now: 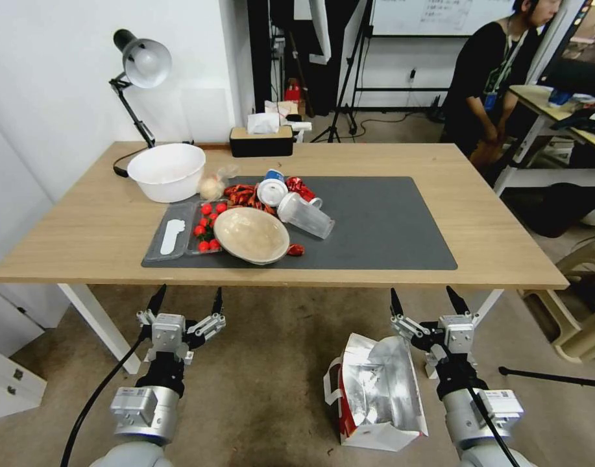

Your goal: Pick up the food delivery bag from the floor and place it on the table.

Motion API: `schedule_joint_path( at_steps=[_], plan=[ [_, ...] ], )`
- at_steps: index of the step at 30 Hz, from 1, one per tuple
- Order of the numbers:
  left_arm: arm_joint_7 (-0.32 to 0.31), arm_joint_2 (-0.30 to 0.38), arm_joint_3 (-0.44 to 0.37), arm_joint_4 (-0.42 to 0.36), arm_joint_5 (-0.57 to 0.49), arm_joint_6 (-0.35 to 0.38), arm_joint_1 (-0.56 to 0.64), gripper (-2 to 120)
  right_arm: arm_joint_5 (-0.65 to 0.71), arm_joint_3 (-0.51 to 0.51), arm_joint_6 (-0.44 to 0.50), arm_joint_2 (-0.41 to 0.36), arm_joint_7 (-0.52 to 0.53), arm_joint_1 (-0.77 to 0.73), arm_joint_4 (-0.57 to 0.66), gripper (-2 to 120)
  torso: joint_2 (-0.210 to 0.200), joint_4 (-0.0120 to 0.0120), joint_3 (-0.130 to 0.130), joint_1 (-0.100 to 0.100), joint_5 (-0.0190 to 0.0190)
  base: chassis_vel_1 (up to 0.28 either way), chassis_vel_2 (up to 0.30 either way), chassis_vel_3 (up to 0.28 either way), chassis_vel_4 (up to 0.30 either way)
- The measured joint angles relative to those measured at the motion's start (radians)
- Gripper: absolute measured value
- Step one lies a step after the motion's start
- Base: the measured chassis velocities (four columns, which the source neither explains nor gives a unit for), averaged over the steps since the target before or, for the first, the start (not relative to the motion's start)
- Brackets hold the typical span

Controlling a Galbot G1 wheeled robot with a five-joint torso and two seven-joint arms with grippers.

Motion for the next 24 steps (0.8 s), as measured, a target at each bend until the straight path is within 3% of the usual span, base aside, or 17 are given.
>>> schedule_joint_path(
  at_steps=[24],
  plan=[
    [0.000, 0.000, 0.000, 0.000, 0.000, 0.000, 0.000, 100, 0.000, 0.000, 0.000, 0.000, 0.000, 0.000, 0.000, 100, 0.000, 0.0000, 0.000, 0.000, 0.0000, 0.000, 0.000, 0.000, 0.000]
  ],
)
